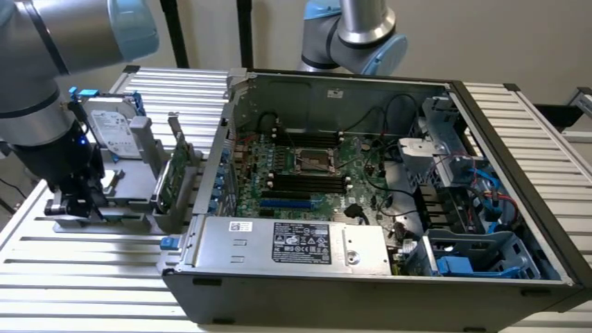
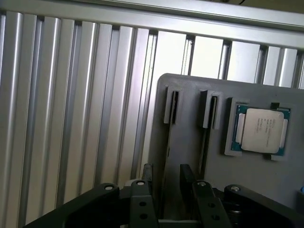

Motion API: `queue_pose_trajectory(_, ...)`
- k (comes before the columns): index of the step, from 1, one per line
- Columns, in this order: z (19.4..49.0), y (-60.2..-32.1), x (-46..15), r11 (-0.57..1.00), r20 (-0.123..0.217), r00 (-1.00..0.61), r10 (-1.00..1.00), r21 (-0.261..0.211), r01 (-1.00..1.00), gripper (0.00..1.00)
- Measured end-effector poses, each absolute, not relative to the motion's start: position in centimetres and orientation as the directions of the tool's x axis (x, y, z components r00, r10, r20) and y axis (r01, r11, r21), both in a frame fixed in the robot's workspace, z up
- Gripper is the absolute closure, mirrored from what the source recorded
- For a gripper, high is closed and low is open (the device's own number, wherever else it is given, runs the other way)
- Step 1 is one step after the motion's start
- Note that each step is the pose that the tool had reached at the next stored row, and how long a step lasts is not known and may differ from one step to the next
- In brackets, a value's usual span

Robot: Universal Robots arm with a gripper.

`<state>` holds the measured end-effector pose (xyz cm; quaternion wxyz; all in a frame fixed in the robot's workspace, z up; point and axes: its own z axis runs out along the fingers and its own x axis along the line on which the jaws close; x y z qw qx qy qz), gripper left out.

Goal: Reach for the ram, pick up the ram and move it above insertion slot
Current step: 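Pick up the ram and move it above insertion slot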

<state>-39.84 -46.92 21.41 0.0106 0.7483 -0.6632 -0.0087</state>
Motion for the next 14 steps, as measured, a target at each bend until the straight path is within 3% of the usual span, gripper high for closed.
queue_pose_trajectory(14,19.9,-46.9,-39.6,-0.12,-0.006,0.12,-0.993,0.029,-0.992,0.64)
